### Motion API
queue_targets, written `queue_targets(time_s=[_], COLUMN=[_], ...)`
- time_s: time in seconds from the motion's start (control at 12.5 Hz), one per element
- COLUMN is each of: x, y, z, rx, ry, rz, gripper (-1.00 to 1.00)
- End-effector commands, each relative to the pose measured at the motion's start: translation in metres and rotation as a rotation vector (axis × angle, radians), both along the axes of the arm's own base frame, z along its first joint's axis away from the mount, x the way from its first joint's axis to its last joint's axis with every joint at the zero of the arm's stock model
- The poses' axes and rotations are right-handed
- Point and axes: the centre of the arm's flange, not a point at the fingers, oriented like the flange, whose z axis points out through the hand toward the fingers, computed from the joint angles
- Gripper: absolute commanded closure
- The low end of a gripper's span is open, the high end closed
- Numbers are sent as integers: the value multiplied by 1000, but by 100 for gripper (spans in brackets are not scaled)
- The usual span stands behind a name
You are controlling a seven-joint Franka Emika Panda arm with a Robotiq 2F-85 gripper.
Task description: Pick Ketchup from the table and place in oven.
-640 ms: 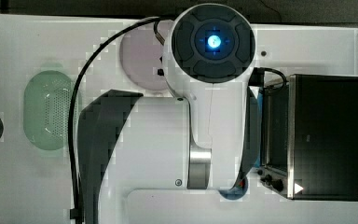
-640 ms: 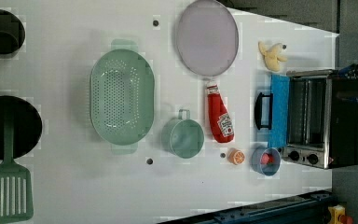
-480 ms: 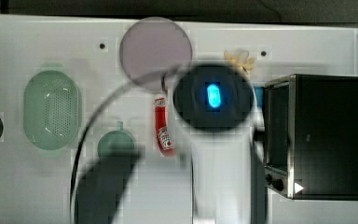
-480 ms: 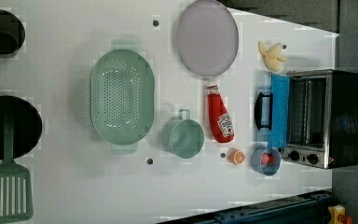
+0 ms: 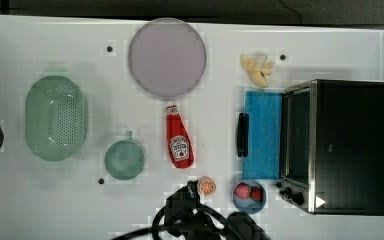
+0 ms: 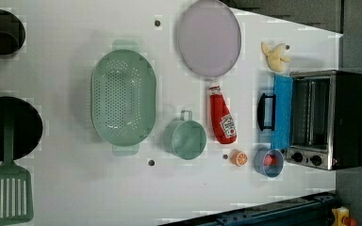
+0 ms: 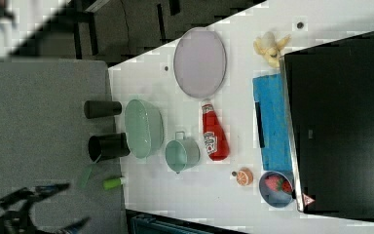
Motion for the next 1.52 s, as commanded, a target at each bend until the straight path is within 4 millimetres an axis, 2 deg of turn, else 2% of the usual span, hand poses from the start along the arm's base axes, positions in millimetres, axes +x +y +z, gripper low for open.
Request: queue_targets(time_s=[0.08,0.32,0.56,0.8,1.2,1.52], x=[66,96,115,128,125,126], y=[8,12,14,22,37,47], z=[-115,-181,-250,-320,-433,-499], rx=[-25,-49,-54,-76,-99,-91], ry=[235,295,344,314,248,228], rz=[110,395,670,874,977,995], gripper=[-100,-100,-100,-100,-100,-100])
